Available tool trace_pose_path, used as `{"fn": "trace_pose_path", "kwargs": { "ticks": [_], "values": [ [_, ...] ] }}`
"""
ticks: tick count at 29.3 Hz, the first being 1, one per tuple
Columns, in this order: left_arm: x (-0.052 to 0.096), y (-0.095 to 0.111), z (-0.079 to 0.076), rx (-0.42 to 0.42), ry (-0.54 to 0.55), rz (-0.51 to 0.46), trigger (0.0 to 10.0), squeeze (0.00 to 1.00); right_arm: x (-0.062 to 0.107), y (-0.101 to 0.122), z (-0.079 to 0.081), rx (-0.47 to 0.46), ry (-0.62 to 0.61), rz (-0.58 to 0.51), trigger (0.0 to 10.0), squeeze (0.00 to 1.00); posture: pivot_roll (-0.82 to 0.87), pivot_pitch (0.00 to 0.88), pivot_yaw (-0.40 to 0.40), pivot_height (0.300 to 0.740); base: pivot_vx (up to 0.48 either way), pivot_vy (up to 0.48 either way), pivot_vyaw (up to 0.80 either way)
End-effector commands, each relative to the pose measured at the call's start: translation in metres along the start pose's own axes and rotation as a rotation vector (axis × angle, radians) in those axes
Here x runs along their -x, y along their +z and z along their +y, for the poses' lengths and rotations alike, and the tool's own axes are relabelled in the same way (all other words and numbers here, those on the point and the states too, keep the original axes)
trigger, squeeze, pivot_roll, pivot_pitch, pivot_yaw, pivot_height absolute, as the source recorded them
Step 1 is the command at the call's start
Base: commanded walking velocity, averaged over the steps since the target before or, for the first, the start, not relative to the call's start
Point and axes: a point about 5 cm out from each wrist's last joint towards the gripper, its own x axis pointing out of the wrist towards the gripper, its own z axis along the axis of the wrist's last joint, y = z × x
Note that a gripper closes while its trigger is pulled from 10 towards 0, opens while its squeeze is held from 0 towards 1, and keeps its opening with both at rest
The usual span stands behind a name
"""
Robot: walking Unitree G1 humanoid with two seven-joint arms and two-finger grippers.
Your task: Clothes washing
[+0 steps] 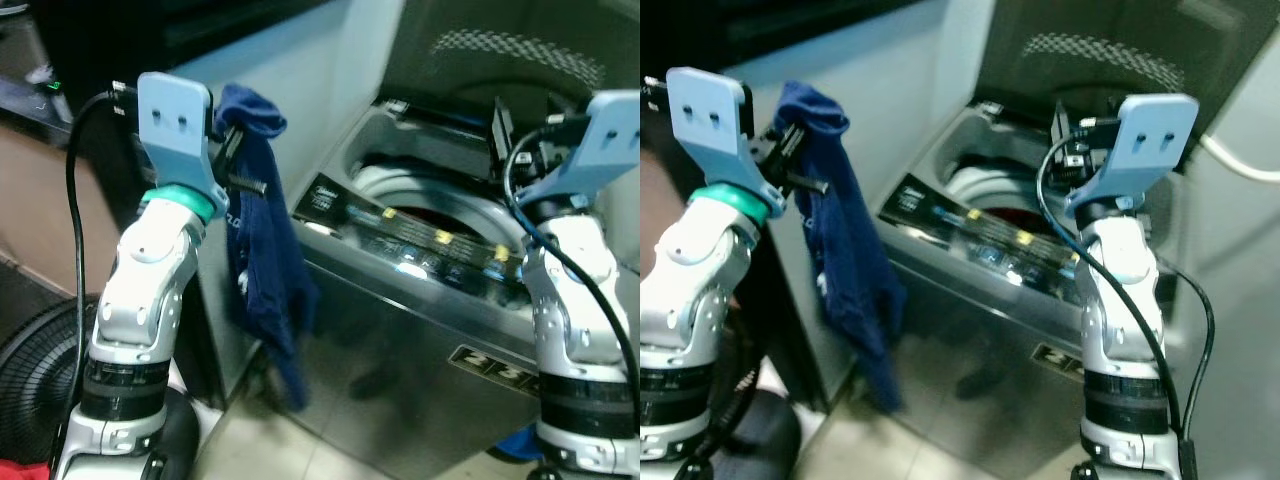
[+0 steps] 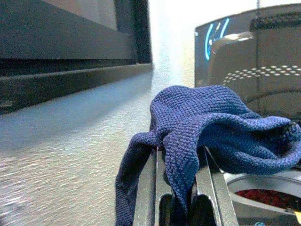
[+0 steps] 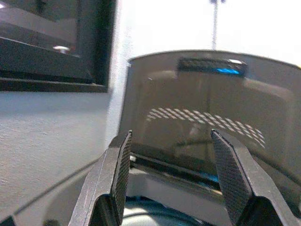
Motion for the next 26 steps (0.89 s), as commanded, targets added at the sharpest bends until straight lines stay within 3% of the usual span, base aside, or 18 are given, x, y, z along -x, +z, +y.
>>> {"fn": "trace_pose_path", "kwargs": {
  "ticks": [1, 19, 26],
  "values": [
    [0.0, 0.005, -0.003, -0.004, -0.008, -0.029, 10.0, 0.0, 0.001, -0.001, -0.003, -0.002, -0.011, 0.004, 10.0, 0.0, 0.02, 0.021, -0.004, 0.74, 0.0, 0.0, -0.8],
    [0.0, 0.008, 0.001, -0.017, 0.021, -0.048, 10.0, 0.0, 0.0, -0.002, 0.001, -0.02, -0.007, 0.005, 10.0, 0.0, 0.03, 0.029, -0.007, 0.74, 0.0, 0.0, -0.8],
    [-0.002, 0.01, 0.008, -0.028, 0.079, -0.066, 10.0, 0.0, 0.0, -0.004, 0.004, -0.004, 0.002, 0.002, 10.0, 0.0, 0.03, 0.031, -0.008, 0.74, 0.441, 0.0, -0.07]
  ]
}}
